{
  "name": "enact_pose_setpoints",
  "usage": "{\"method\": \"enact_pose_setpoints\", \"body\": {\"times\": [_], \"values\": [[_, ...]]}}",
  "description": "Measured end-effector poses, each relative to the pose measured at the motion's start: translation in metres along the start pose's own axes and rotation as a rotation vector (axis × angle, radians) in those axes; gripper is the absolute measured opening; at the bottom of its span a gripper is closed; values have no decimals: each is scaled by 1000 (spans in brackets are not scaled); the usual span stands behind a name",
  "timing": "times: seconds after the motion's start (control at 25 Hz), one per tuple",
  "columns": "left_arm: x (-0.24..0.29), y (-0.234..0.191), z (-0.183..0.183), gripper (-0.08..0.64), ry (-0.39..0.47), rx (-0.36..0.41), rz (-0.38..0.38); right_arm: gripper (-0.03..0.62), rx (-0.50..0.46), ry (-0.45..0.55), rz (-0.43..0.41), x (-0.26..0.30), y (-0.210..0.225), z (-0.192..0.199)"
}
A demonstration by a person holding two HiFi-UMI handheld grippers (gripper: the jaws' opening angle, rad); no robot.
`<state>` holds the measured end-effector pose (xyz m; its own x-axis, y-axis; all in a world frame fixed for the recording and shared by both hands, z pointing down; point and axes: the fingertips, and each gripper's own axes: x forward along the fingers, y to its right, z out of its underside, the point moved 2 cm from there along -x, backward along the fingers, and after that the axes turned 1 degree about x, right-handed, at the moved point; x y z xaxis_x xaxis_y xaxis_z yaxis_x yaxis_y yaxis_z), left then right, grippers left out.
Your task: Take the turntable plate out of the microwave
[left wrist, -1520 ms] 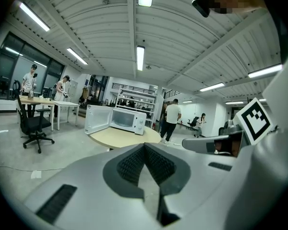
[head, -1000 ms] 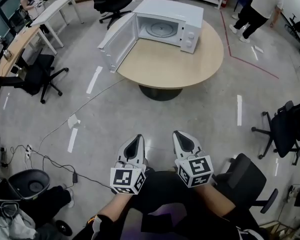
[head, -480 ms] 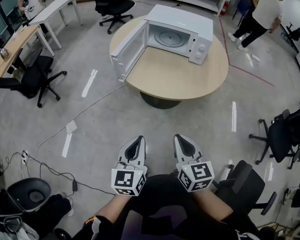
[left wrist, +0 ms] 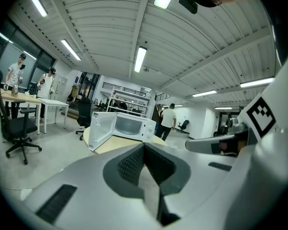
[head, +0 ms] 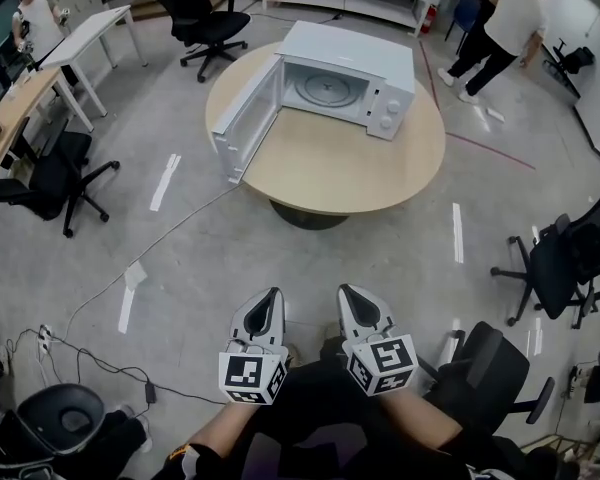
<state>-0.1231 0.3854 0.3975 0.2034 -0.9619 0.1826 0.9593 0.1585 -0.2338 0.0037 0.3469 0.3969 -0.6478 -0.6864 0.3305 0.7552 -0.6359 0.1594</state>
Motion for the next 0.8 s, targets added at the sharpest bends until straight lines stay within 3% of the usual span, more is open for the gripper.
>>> {"method": "enact_pose_setpoints", "body": {"times": [0.4, 0.8], "values": [[43, -3, -7, 46, -33, 38, -29, 15, 34, 17, -30, 35, 37, -15], [114, 11, -21, 46, -67, 70, -54, 15, 70, 31, -60, 72, 102, -38]]}}
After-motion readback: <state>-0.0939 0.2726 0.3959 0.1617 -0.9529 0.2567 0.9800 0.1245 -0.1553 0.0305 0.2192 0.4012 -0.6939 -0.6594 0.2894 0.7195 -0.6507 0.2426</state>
